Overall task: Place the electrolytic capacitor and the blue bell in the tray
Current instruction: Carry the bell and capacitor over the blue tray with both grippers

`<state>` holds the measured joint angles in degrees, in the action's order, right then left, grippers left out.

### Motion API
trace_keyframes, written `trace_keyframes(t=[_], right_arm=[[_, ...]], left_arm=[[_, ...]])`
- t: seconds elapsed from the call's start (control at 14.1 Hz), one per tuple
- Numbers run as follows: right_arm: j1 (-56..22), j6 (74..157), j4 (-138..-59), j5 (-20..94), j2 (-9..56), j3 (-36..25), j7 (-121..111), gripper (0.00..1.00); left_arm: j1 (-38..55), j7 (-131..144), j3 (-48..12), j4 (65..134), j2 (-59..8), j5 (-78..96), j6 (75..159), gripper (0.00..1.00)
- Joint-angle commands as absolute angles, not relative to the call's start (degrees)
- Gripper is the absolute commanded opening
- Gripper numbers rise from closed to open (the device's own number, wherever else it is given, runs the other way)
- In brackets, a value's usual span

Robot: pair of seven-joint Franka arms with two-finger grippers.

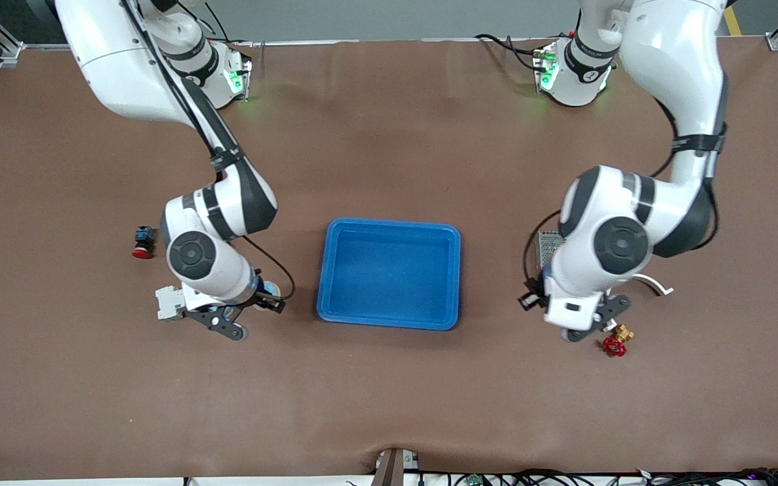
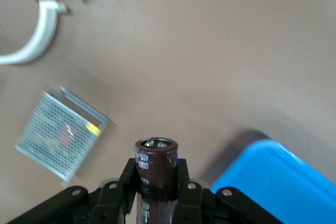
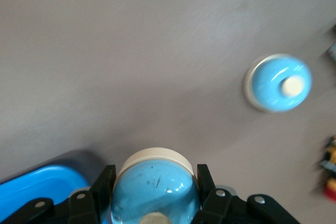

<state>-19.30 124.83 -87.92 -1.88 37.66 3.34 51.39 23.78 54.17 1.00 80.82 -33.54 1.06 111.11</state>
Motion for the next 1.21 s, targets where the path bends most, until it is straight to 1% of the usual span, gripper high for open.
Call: trace_keyframes(t=[0.0, 0.21, 0.5, 0.85, 1.14], right_arm=[[-23.3, 125.8, -82.7, -1.1, 42.3, 2.8, 58.3, 0.0], [-26.2, 128.8, -80.3, -1.1, 45.8, 2.8, 64.0, 0.0], [-28.8, 128.8, -76.2, -1.2, 50.0, 2.8, 69.7, 0.0], [-30.6, 128.7, -75.5, -1.2, 50.6, 2.8, 72.2, 0.0], [-31.3, 128.8, -75.5, -1.2, 51.1, 2.8, 73.6, 0.0]], left_arm=[[28.4, 59.2, 1.6, 80.0, -35.1, 0.1, 110.8, 0.09], [32.2, 61.4, 1.5, 79.5, -36.3, 0.1, 111.6, 0.09], [35.9, 68.0, 1.2, 79.7, -39.9, 0.2, 115.1, 0.09], [37.5, 70.4, 1.1, 80.0, -42.7, 0.7, 118.8, 0.09], [37.7, 78.3, 1.1, 80.1, -44.6, 3.1, 121.7, 0.09]])
